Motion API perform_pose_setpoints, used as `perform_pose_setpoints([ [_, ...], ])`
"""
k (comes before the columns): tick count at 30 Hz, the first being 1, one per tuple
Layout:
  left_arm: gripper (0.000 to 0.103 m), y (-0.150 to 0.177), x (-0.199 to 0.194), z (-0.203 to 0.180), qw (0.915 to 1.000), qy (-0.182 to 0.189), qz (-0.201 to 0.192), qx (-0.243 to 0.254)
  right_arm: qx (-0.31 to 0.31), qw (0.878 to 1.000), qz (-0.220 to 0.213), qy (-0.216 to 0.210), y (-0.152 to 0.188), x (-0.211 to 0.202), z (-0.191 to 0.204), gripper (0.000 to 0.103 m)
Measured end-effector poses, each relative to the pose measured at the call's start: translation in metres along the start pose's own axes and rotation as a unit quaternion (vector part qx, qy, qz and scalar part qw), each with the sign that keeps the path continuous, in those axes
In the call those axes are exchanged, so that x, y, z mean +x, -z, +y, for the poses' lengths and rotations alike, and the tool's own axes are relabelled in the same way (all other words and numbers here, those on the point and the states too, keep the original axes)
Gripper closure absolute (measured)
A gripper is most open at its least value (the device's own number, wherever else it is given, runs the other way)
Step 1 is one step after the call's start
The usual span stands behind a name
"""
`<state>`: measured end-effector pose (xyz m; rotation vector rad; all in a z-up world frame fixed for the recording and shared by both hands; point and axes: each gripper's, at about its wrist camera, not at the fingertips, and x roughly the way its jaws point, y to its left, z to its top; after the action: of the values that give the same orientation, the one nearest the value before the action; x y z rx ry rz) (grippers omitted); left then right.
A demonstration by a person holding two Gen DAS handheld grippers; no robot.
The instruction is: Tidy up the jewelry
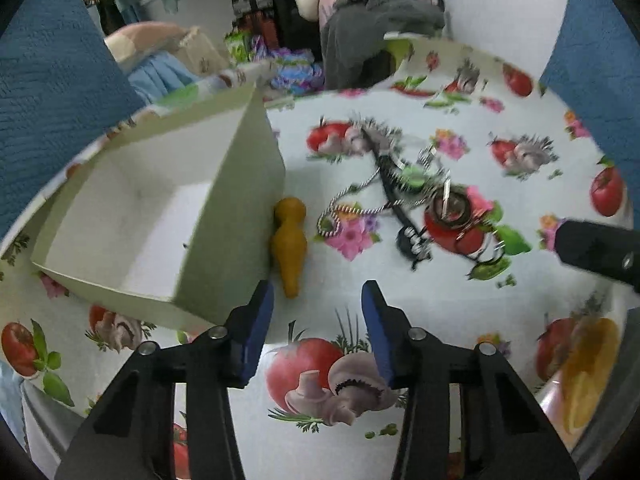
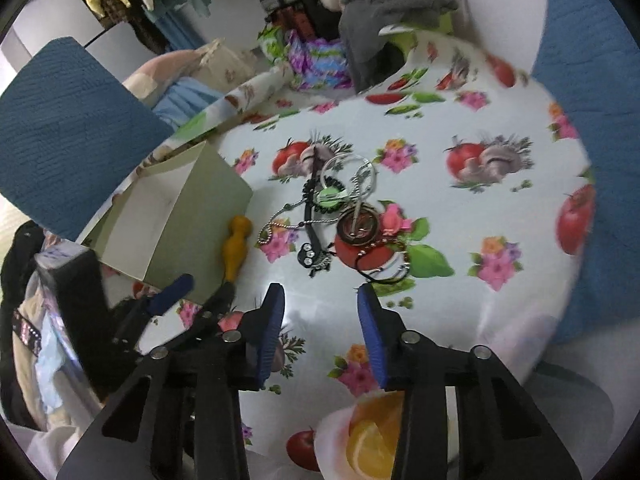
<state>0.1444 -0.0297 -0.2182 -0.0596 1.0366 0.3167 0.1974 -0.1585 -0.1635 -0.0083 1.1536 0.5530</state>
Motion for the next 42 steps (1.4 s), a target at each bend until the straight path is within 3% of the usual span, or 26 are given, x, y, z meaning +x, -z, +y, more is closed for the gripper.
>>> perform_pose_setpoints([
  [5, 0.065, 0.003, 0.022, -0.002, 0.9996, -0.017, 0.024, -0.001, -0.009, 1.000, 0.020, -0.022, -0.014, 0.022, -0.002, 0.073],
  [12, 0.065, 0.003, 0.045, -0.004, 0.9980, -0.050, 0.040, 0.001, -0.032, 0.997, 0.054, -0.049, -0.032, 0.059, 0.000, 0.074],
  [19, 0.067, 0.004, 0.053, -0.004, 0.9978, -0.053, 0.039, -0.004, -0.056, 0.993, 0.082, -0.057, -0.044, 0.095, 0.007, 0.074],
  [25, 0.089, 0.001, 0.059, 0.002, 0.9979, -0.052, 0.036, -0.014, -0.077, 0.991, 0.096, -0.047, -0.052, 0.124, 0.014, 0.074],
  [35, 0.091, -0.002, 0.057, 0.009, 0.9992, -0.005, 0.031, -0.025, -0.099, 0.988, 0.114, -0.008, -0.044, 0.139, 0.015, 0.093],
  [42, 0.091, 0.004, 0.049, 0.004, 0.9965, 0.055, 0.048, -0.041, -0.088, 0.987, 0.134, 0.007, -0.020, 0.122, 0.012, 0.094],
])
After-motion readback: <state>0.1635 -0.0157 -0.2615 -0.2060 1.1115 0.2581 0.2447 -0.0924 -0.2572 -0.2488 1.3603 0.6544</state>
